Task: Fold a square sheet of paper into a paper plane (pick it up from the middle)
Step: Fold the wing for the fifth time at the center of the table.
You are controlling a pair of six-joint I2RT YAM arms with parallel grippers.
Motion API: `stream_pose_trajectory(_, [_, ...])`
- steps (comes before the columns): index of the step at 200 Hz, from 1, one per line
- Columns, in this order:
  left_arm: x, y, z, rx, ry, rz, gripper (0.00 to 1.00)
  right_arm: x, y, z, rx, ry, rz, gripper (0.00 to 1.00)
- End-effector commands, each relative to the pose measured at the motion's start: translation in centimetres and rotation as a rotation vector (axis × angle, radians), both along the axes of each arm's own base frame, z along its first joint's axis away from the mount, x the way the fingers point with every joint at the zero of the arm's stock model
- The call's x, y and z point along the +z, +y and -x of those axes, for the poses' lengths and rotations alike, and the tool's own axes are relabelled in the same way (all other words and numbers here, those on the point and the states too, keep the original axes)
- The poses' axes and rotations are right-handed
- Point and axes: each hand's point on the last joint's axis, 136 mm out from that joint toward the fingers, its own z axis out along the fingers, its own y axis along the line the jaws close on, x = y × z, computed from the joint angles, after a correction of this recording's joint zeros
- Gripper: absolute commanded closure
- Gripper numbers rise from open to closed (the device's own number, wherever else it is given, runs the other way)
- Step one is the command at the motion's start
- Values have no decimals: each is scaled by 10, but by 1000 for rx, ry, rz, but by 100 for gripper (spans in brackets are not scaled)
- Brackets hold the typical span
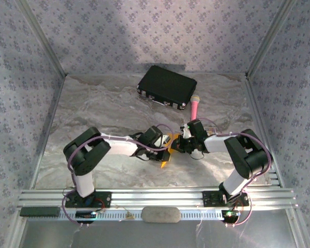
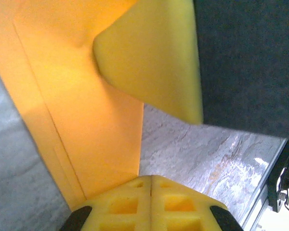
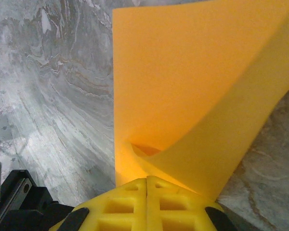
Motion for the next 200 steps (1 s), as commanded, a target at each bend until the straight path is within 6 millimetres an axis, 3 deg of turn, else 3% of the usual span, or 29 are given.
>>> stream_pose_trajectory(1, [-30, 42, 44, -49, 125, -181, 100, -37, -27, 15, -52, 91, 153, 95])
stream_pose_trajectory(94, [-29, 70, 73, -68, 128, -231, 100, -36, -26, 16, -47, 93, 154, 95])
stream_pose_trajectory(132, [-25, 77, 73, -47, 99, -253, 100, -35, -25, 15, -47, 89, 153, 95])
stream_pose_trajectory(150, [-15, 74, 69, -38, 72, -229, 100, -34, -24, 15, -45, 86, 150, 95])
stream_pose_trajectory(175, [16, 60, 57, -21, -2, -142, 100, -32, -22, 15, -45, 84, 145, 95])
stream_pose_trajectory(200, [42, 44, 32, 41, -65, -40, 100, -31, -20, 14, -47, 80, 137, 95])
